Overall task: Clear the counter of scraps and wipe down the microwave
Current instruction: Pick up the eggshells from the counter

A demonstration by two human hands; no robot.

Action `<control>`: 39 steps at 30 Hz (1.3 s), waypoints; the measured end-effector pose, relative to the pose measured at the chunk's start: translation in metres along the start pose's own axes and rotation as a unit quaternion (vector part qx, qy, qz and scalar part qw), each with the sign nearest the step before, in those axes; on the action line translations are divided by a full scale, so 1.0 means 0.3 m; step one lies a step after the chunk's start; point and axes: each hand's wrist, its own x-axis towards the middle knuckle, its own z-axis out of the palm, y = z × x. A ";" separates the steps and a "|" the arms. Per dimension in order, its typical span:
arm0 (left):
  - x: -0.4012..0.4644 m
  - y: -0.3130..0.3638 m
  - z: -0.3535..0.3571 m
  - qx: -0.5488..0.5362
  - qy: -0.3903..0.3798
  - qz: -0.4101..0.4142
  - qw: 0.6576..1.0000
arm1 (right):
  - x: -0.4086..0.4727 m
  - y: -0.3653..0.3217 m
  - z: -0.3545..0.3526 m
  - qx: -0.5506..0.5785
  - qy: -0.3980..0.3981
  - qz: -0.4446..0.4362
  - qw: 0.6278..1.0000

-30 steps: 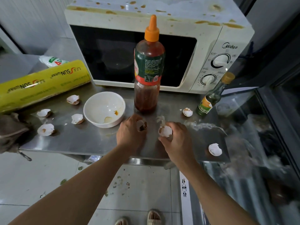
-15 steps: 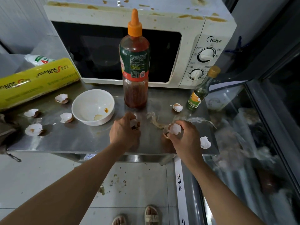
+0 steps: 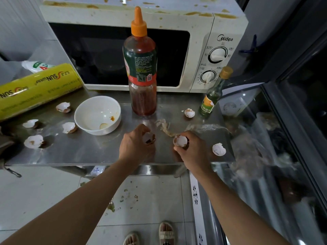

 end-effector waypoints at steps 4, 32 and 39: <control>-0.006 0.019 0.001 0.003 -0.005 0.008 1.000 | -0.010 -0.004 -0.003 -0.002 0.013 -0.016 1.000; 0.119 0.241 0.141 -0.030 -0.019 0.094 0.995 | 0.034 0.153 -0.227 0.022 0.105 0.029 0.994; 0.286 0.316 0.242 -0.022 -0.011 0.081 0.996 | 0.129 0.160 -0.222 0.053 0.095 0.023 0.994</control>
